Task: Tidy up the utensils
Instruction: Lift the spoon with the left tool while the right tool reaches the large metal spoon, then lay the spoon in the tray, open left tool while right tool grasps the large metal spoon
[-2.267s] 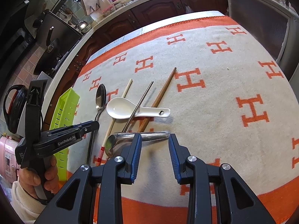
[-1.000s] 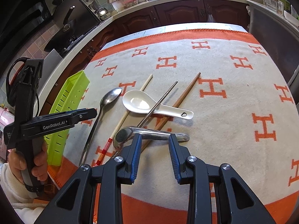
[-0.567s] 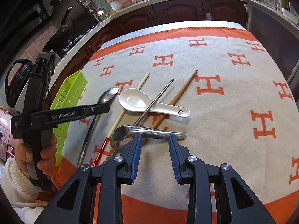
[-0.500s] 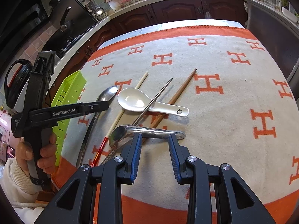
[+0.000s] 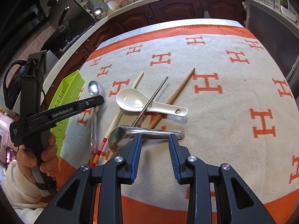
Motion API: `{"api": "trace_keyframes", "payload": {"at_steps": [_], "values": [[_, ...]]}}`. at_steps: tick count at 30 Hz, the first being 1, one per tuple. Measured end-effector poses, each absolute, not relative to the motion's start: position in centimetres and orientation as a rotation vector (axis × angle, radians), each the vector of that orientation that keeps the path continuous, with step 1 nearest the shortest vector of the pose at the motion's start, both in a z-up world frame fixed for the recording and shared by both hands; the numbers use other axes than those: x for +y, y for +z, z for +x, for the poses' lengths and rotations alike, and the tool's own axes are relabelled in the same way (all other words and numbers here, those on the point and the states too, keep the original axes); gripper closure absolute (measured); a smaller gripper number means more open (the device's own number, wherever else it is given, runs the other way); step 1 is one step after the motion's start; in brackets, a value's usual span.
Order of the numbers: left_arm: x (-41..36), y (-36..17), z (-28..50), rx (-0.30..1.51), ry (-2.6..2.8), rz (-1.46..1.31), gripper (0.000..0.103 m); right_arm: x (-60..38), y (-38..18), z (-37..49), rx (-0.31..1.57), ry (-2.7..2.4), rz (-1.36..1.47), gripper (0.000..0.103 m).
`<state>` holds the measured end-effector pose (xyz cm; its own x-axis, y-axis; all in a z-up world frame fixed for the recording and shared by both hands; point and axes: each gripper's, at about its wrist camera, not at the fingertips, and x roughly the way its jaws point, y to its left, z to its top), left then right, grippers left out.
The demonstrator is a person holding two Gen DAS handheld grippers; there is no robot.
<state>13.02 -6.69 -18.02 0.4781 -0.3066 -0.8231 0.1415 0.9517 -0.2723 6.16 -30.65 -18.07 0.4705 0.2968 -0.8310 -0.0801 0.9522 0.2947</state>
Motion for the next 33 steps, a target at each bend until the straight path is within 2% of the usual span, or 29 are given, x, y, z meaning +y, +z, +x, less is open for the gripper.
{"api": "trace_keyframes", "payload": {"at_steps": [19, 25, 33], "values": [[-2.9, -9.7, 6.4, 0.811, -0.259, -0.115, 0.103, -28.1, -15.7, 4.7, 0.976, 0.308, 0.086, 0.073], [0.2, -6.3, 3.5, 0.776, -0.218, -0.113, 0.103, -26.3, -15.4, 3.9, 0.879, 0.342, -0.178, 0.073], [5.8, -3.3, 1.6, 0.781, -0.089, -0.042, 0.103, -23.6, -17.7, 2.9, 0.819, 0.427, -0.556, 0.073]]}}
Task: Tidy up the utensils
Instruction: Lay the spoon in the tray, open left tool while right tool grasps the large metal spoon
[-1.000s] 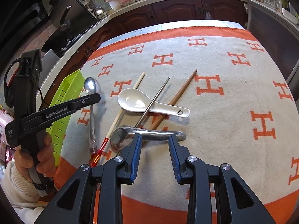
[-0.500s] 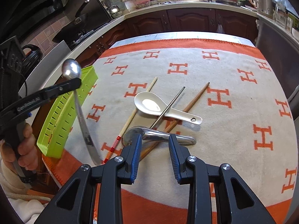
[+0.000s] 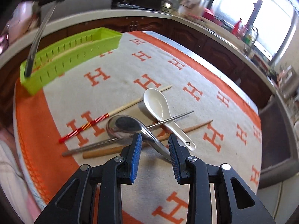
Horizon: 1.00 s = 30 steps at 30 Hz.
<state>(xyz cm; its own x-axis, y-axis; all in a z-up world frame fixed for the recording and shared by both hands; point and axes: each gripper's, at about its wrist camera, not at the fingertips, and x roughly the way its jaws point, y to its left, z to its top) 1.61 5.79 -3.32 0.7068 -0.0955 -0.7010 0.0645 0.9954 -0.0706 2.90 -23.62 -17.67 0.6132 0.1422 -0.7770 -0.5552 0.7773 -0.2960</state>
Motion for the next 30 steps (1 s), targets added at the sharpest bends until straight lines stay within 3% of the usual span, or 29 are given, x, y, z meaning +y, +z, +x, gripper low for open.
{"api": "trace_keyframes", "payload": {"at_steps": [11, 18, 26, 29, 30], "values": [[8.1, -7.3, 4.8, 0.953, -0.023, 0.169, 0.103, -21.7, -20.3, 3.6, 0.800, 0.477, -0.716, 0.073], [7.1, -12.8, 8.3, 1.073, -0.042, 0.254, 0.103, -22.6, -19.6, 5.5, 0.840, 0.453, -0.611, 0.099], [5.7, -15.1, 10.1, 1.115, -0.092, 0.195, 0.101, -25.5, -17.6, 6.5, 0.878, 0.397, -0.359, 0.102], [6.0, -15.9, 10.4, 1.152, -0.087, 0.153, 0.093, -26.9, -16.4, 6.9, 0.903, 0.383, -0.219, 0.102], [6.2, -15.9, 10.4, 1.151, -0.086, 0.135, 0.083, -27.3, -16.1, 7.0, 0.914, 0.378, -0.171, 0.102]]}}
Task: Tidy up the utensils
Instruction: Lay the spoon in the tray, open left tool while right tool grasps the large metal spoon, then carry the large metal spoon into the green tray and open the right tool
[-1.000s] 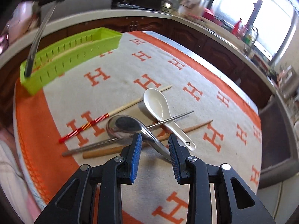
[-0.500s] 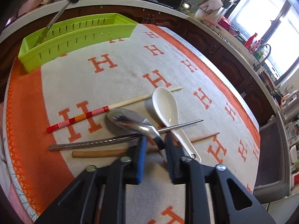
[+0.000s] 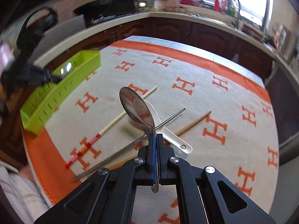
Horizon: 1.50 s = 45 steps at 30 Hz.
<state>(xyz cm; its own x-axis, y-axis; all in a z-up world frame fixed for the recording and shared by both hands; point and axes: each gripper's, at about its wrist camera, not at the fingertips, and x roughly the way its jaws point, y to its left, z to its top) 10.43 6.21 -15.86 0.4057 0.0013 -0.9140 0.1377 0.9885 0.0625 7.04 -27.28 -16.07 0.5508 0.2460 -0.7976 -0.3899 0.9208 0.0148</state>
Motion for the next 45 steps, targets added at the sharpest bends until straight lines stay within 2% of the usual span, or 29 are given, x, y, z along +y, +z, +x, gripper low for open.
{"api": "trace_keyframes", "payload": {"at_steps": [1, 4, 9, 13, 17, 19, 26, 31, 40, 45], "values": [[6.4, -15.6, 10.3, 1.144, -0.087, 0.113, 0.071, -27.6, -15.6, 7.1, 0.921, 0.378, -0.123, 0.102], [7.1, -14.1, 9.5, 1.101, -0.073, 0.084, 0.055, -27.7, -14.3, 7.1, 0.933, 0.383, -0.021, 0.102], [8.5, -11.7, 7.6, 1.039, 0.003, 0.026, 0.051, -25.3, -12.1, 7.1, 0.963, 0.408, 0.087, 0.102], [9.5, -10.3, 5.7, 1.004, 0.136, 0.036, 0.030, -21.4, -10.5, 7.2, 0.992, 0.430, 0.128, 0.102], [10.3, -9.3, 3.6, 0.947, 0.237, 0.050, 0.025, -17.0, -9.4, 7.9, 1.052, 0.432, 0.169, 0.102], [11.2, -9.0, 2.8, 0.931, 0.256, 0.004, 0.014, -14.4, -9.0, 8.3, 1.079, 0.437, 0.194, 0.102], [14.0, -9.4, 1.3, 0.931, 0.296, -0.111, 0.014, -5.8, -9.2, 11.5, 1.172, 0.391, 0.267, 0.102], [16.2, -9.9, 1.2, 0.930, 0.325, -0.172, 0.014, -1.5, -11.5, 15.4, 1.228, 0.320, 0.330, 0.102], [19.5, -11.0, 1.5, 0.934, 0.376, -0.213, 0.014, 1.0, -14.5, 19.4, 1.238, 0.161, 0.355, 0.102], [20.2, -11.8, 1.6, 0.949, 0.382, -0.224, 0.014, 0.5, -14.8, 20.2, 1.229, 0.148, 0.355, 0.096]]}}
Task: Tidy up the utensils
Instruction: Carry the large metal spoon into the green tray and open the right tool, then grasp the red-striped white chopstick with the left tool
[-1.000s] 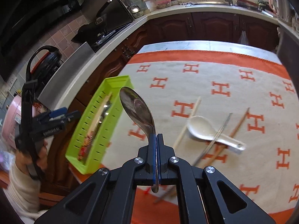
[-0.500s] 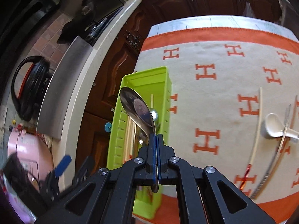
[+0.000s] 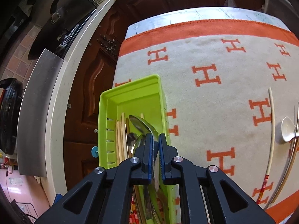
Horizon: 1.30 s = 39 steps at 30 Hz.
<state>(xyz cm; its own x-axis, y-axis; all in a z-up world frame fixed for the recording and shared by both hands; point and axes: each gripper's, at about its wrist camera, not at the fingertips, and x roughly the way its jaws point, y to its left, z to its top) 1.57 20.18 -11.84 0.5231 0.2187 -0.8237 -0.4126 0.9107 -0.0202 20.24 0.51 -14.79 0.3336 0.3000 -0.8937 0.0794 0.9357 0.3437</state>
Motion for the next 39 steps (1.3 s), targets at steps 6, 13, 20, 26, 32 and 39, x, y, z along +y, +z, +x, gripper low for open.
{"api": "trace_keyframes", "payload": {"at_steps": [6, 13, 20, 26, 32, 39], "values": [[20.1, -12.3, 1.8, 0.971, 0.384, -0.234, 0.014, 0.3, -13.4, 19.2, 1.205, 0.202, 0.319, 0.096], [19.5, -12.5, 1.8, 0.986, 0.384, -0.239, 0.014, 0.1, -12.3, 17.0, 1.199, 0.255, 0.279, 0.096], [18.1, -12.2, 1.5, 0.990, 0.373, -0.211, 0.014, -1.3, -10.8, 14.8, 1.166, 0.288, 0.239, 0.096], [16.1, -11.8, 1.2, 0.991, 0.358, -0.180, 0.014, -3.3, -9.6, 12.7, 1.122, 0.301, 0.188, 0.096], [13.7, -11.0, 0.9, 0.985, 0.332, -0.154, 0.014, -6.1, -8.8, 10.8, 1.093, 0.307, 0.162, 0.096], [9.7, -10.2, 0.9, 0.980, 0.277, -0.112, 0.014, -9.7, -7.6, 8.9, 1.041, 0.304, 0.136, 0.096]]}}
